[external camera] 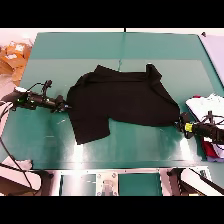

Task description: Fold the shirts.

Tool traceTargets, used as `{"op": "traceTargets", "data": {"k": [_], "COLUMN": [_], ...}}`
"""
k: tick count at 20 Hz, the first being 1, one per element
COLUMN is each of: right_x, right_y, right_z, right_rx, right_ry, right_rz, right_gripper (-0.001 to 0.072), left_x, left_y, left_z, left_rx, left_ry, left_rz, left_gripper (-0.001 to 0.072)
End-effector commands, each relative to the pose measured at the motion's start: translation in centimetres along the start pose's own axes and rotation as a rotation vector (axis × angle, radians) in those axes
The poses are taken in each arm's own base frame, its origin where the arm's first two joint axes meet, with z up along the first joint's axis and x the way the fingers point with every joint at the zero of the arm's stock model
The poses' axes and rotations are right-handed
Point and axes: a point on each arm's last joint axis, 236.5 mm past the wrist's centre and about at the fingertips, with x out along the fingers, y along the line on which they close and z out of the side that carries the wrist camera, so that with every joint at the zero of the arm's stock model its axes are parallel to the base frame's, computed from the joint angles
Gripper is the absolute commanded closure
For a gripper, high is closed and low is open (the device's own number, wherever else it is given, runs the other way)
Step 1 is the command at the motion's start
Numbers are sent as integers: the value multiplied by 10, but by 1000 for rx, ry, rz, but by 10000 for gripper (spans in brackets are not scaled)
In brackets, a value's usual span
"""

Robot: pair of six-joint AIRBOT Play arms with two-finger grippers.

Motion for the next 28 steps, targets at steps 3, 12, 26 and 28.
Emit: {"op": "traceTargets", "data": {"k": [3, 12, 26, 28], "right_x": [-7, -348, -460, -395], "right_y": [29, 302, 345, 338], "right_z": [0, -4, -43, -13], "right_rx": [-122, -844, -888, -836], "right_ry": [34, -662, -873, -697], "right_rz": [54, 458, 520, 524], "right_gripper": [695, 695, 694, 694], "left_x": [-19, -254, -389, -345], "left_y": [-27, -310, -430, -384], "left_z": [2, -38, -118, -62], "left_rx": [67, 741, 975, 851], "left_ry": [-11, -675, -1117, -945], "left_rz": [-21, 57, 213, 169], "left_gripper": [687, 685, 683, 683]}}
